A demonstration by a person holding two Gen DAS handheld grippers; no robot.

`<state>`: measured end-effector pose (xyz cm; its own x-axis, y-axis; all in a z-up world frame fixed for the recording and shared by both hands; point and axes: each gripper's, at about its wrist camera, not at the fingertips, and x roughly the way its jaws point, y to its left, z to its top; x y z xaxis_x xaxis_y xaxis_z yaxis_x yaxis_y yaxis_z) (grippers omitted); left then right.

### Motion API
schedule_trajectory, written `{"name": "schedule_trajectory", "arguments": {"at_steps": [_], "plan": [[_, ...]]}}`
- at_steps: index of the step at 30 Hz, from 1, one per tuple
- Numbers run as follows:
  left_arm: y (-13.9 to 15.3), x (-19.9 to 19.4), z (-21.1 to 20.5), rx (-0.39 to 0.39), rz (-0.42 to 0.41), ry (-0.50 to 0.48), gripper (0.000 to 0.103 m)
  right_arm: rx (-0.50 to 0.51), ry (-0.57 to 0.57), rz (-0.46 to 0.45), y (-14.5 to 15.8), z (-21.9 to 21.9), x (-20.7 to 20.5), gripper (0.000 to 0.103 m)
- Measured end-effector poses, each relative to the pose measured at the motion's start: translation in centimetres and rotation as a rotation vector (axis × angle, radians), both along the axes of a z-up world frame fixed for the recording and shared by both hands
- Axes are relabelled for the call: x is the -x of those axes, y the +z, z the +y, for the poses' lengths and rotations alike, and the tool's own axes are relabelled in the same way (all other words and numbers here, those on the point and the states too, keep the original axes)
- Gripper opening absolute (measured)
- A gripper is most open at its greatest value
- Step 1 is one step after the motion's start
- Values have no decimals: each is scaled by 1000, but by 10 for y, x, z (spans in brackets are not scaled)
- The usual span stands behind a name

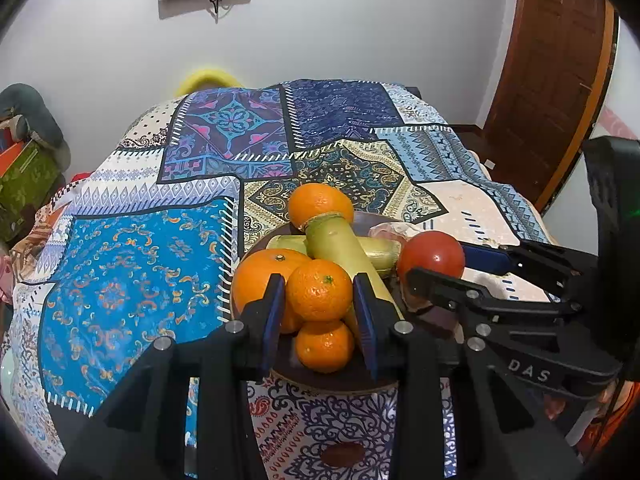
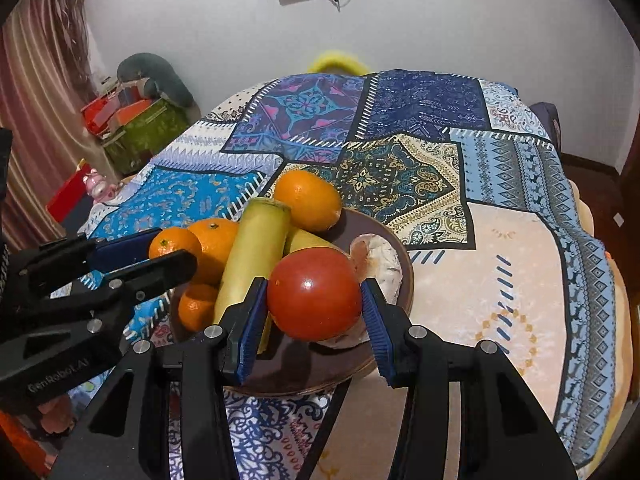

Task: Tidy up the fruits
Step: 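Lower tomato and mandarin onto the dark plate and open both grippers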

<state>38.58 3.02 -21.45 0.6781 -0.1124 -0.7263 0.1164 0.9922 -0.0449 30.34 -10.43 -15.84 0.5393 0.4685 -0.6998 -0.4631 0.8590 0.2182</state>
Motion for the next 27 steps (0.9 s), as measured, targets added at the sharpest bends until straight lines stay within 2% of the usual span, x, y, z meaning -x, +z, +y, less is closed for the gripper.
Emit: {"name": "schedule_trajectory", "arguments": {"at_steps": [10,13,15,20,27], "plan": [[-8,-6,-4,-5,29,11,36,3,20,-9,-2,0,-2,47],[-5,-2,-1,3,23,20,43,2,28,7,-3,-1,-1,47],[-2,1,0,3,13,24,46,18,25,-10,0,-1,3,48],[10,14,-1,-11,-1,18,46,24,16,-33,11,-7,9,51],[39,48,1,-4,-30,31,46,47,-6,-82,44,-23,32,51]]}}
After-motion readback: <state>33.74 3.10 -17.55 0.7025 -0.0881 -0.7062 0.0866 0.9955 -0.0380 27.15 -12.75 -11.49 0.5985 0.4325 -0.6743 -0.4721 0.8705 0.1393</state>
